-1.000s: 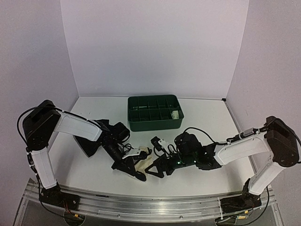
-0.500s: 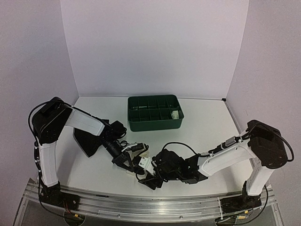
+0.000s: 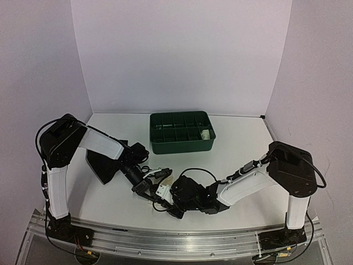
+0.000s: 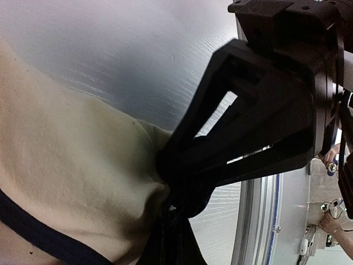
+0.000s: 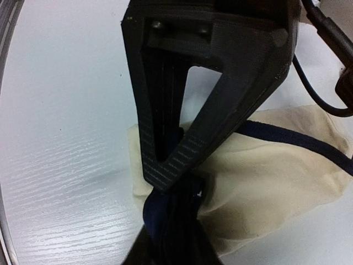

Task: Roll the underwear
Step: Roll the underwear to the center of the board.

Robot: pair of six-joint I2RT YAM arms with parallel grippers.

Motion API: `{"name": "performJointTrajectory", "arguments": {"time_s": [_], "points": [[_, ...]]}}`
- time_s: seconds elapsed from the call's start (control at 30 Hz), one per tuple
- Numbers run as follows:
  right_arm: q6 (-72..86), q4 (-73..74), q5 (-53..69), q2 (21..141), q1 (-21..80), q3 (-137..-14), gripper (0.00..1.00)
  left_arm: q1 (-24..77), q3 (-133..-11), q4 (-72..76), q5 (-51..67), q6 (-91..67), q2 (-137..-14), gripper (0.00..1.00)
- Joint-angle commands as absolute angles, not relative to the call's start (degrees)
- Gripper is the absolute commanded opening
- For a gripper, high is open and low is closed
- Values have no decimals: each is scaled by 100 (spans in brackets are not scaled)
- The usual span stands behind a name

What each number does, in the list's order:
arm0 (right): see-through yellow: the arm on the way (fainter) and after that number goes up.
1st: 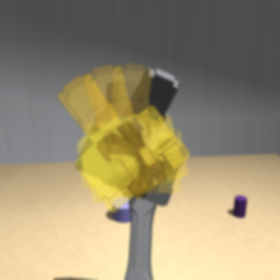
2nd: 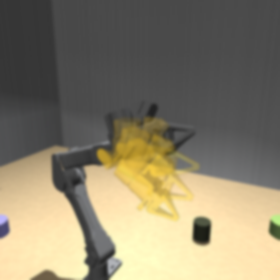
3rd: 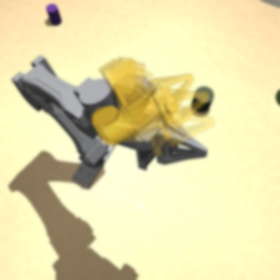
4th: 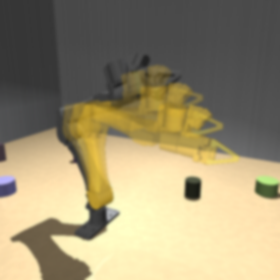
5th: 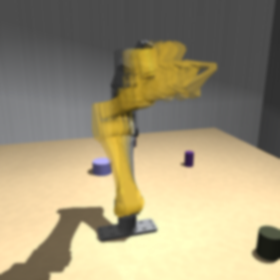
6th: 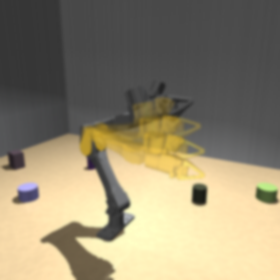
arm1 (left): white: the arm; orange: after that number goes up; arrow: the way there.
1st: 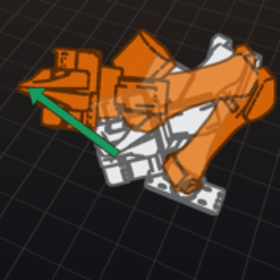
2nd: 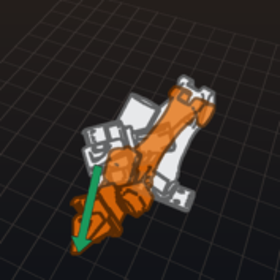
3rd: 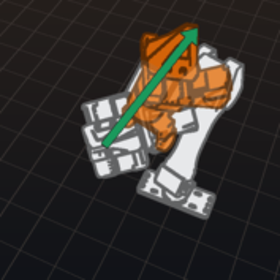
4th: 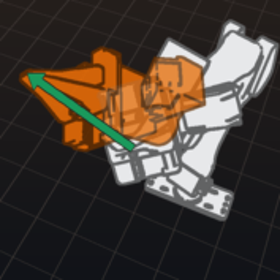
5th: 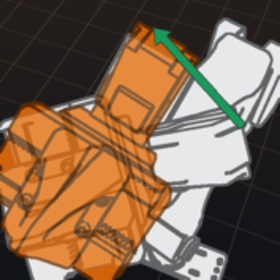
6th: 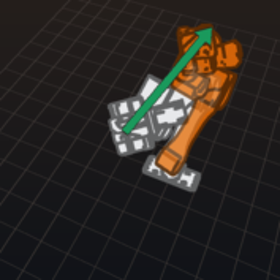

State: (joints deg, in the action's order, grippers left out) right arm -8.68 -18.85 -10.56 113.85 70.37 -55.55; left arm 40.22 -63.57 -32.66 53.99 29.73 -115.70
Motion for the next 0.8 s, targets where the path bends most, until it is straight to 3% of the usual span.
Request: {"name": "performJointTrajectory", "arguments": {"time_s": [0.0,0.07,0.17,0.23,0.43,0.6,0.77], "points": [[-513,-1942,-531,11462,6935,-5648,1,4010,-6561,-3331,5368,2887,-11674,0],[-34,-1940,-239,11410,6840,-5534,0,3969,-6557,-3416,5457,2977,-11631,3],[918,-1901,615,11430,6628,-5413,0,3825,-6439,-3624,5917,3463,-11233,37],[1439,-1838,956,11494,6530,-5388,0,3758,-6262,-3764,6030,4030,-10818,47],[2525,-1819,1912,11765,6241,-5405,0,3750,-5453,-3674,5184,5917,-9555,52],[3254,-1819,2417,11984,5971,-5469,0,4229,-4068,-1244,4231,6773,-8216,62],[3737,-1819,2762,12136,5720,-5537,0,4845,-3741,-200,3351,7372,-8342,63]]}}
